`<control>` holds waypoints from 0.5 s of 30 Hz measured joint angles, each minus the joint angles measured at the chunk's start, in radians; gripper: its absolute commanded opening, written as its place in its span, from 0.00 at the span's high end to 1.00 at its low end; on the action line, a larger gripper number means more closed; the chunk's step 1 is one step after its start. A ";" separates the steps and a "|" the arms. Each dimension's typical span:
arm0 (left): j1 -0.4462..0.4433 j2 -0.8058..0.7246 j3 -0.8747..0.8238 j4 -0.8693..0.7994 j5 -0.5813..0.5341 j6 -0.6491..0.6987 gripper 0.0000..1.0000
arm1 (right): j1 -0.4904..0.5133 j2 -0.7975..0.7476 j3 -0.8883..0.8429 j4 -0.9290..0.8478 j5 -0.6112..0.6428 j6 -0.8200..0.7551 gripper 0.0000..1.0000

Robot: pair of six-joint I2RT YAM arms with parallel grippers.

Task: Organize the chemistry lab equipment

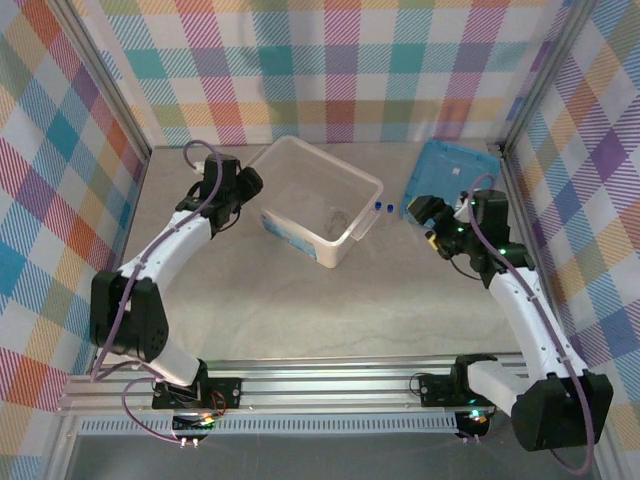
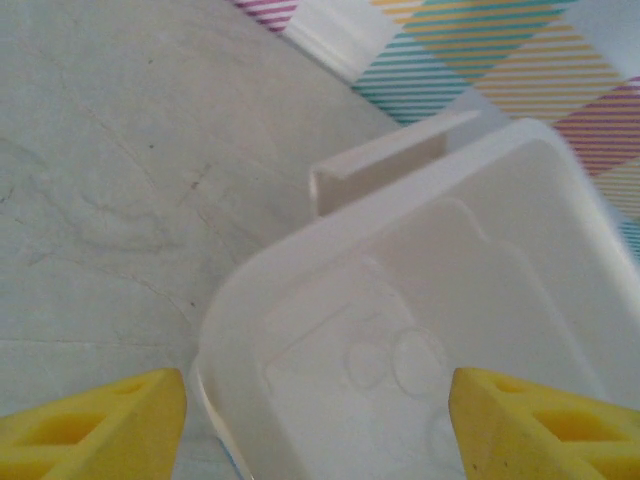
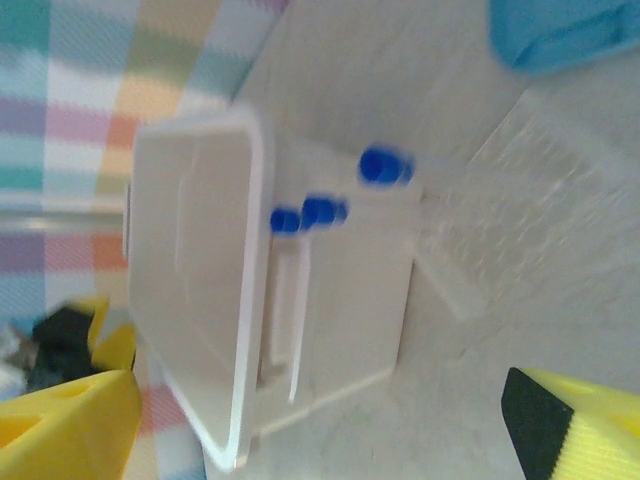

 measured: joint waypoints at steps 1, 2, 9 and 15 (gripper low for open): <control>0.006 0.019 0.004 -0.003 0.000 0.003 0.30 | 0.027 0.011 0.009 -0.003 0.000 -0.002 0.06; 0.012 0.035 0.007 -0.007 0.000 0.008 0.30 | 0.056 0.023 0.018 -0.003 -0.001 -0.005 0.06; 0.045 0.082 0.010 -0.029 0.000 0.018 0.31 | 0.185 0.119 0.066 -0.001 0.000 -0.006 0.06; 0.045 0.003 -0.069 -0.027 -0.038 0.011 0.30 | 0.228 0.164 0.114 0.002 0.000 -0.008 0.06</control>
